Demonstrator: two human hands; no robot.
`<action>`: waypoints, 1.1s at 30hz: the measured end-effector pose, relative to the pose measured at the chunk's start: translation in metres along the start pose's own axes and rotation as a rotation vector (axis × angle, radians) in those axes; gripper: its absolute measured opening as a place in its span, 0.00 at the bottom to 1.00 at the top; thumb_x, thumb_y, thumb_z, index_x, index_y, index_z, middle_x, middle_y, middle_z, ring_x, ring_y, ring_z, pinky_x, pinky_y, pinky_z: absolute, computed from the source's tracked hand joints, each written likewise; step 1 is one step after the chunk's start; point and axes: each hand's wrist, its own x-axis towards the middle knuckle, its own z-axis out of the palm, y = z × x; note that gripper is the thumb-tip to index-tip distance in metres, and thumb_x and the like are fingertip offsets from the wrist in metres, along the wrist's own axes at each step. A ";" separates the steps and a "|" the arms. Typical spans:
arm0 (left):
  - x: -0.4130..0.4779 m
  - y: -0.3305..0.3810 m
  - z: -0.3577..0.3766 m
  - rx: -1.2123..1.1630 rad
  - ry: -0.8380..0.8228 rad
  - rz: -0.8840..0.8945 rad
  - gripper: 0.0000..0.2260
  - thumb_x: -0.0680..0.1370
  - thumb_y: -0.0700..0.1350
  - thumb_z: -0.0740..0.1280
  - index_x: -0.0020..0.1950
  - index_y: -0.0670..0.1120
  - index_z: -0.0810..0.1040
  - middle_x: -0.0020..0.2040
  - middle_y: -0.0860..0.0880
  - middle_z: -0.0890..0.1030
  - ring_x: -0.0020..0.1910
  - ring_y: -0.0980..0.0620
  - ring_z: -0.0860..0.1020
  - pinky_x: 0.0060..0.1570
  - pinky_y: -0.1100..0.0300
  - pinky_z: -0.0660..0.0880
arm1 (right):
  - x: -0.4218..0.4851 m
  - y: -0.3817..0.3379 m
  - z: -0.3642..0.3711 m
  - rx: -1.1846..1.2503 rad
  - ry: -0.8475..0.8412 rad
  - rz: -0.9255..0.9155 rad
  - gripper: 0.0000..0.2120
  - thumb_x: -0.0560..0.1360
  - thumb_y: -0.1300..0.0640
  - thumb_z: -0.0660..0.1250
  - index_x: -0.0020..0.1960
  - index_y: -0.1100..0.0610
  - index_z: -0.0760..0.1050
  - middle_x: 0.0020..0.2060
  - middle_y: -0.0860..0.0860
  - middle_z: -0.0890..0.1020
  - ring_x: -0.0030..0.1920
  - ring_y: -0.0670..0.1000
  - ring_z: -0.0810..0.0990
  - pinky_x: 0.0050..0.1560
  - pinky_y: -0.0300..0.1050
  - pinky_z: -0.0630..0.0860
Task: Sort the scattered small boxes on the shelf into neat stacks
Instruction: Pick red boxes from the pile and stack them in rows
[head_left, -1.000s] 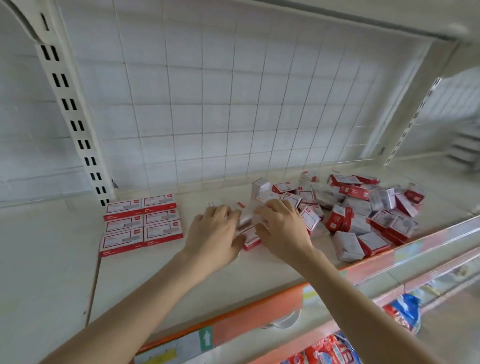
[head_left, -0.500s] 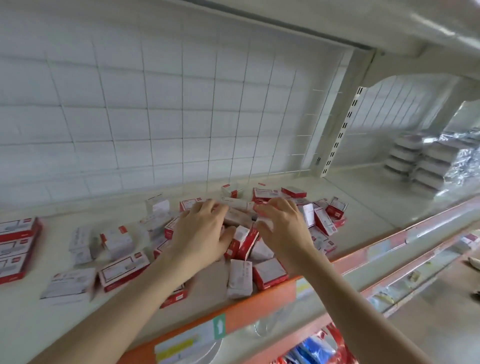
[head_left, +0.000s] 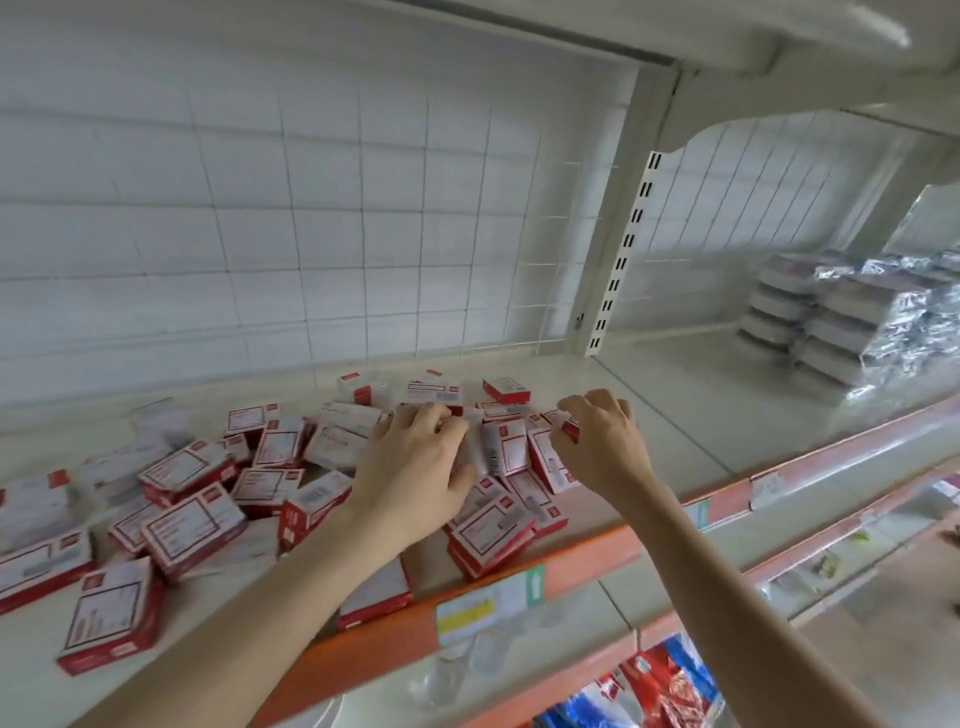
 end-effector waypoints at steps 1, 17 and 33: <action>0.002 0.005 0.002 0.003 -0.007 0.012 0.21 0.78 0.53 0.58 0.71 0.49 0.66 0.67 0.50 0.69 0.66 0.48 0.66 0.61 0.54 0.67 | 0.000 0.006 0.000 0.007 -0.010 -0.006 0.19 0.75 0.55 0.61 0.65 0.55 0.70 0.62 0.56 0.70 0.63 0.57 0.65 0.61 0.52 0.68; 0.059 0.080 0.034 0.246 -0.297 0.068 0.25 0.74 0.56 0.63 0.65 0.42 0.67 0.66 0.43 0.68 0.67 0.43 0.62 0.63 0.44 0.62 | 0.002 0.039 0.013 0.041 -0.030 -0.119 0.21 0.74 0.64 0.58 0.66 0.54 0.70 0.63 0.55 0.70 0.63 0.60 0.63 0.63 0.53 0.66; 0.058 0.070 0.028 -0.126 0.139 0.258 0.27 0.62 0.57 0.59 0.50 0.40 0.77 0.41 0.46 0.82 0.39 0.45 0.81 0.47 0.53 0.74 | -0.015 0.031 -0.009 0.528 0.096 0.006 0.11 0.74 0.64 0.61 0.52 0.58 0.79 0.44 0.53 0.82 0.45 0.52 0.78 0.43 0.39 0.72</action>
